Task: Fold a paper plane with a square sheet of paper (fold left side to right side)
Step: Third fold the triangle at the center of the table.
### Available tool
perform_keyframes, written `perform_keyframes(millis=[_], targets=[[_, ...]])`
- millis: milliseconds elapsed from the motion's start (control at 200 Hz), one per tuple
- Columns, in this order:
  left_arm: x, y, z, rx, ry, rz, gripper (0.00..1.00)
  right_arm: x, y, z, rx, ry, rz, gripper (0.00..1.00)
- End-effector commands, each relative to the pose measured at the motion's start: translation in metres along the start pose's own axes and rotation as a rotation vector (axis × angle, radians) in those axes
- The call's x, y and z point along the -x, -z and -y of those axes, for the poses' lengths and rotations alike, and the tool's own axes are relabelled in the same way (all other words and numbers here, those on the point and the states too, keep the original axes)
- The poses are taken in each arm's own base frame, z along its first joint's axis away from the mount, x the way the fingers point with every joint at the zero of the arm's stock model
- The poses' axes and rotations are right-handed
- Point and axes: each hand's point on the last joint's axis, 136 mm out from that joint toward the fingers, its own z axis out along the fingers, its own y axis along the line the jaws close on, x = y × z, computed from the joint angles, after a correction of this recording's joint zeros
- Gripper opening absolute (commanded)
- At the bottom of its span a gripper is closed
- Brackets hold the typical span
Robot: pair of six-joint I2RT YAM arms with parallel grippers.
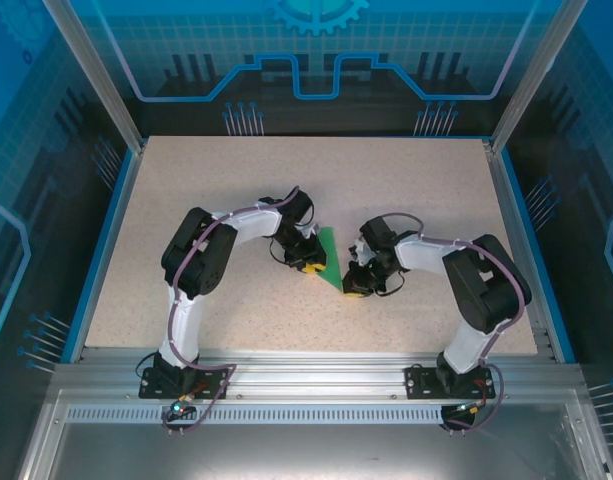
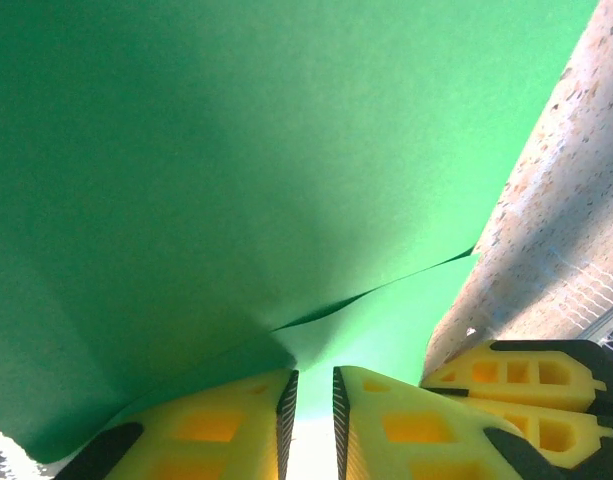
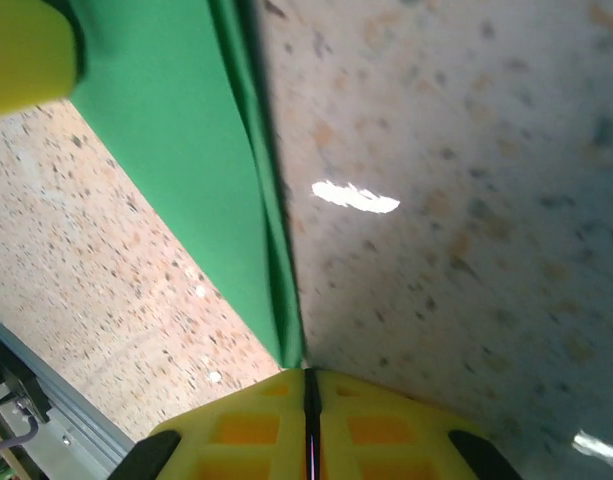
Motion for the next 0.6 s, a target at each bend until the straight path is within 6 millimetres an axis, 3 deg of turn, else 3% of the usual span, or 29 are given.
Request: perform_keyframes(millis=[0, 155, 265, 455, 595], targets=[[-0.010, -0.021, -0.046, 0.168, 0.054, -0.045, 0.23, -0.023, 0.011, 0.012, -0.046, -0.036, -0.060, 0.10], [-0.008, -0.017, -0.040, 0.155, 0.048, -0.036, 0.24, 0.000, 0.032, -0.026, 0.052, 0.041, 0.027, 0.10], [-0.007, -0.017, -0.038, 0.152, 0.043, -0.034, 0.24, 0.011, 0.025, -0.038, 0.062, 0.046, 0.035, 0.10], [-0.006, -0.014, -0.035, 0.147, 0.040, -0.026, 0.24, 0.033, 0.000, -0.038, 0.019, 0.016, 0.038, 0.09], [-0.005, -0.013, -0.033, 0.143, 0.036, -0.023, 0.24, 0.032, -0.014, -0.025, -0.033, -0.011, -0.002, 0.08]])
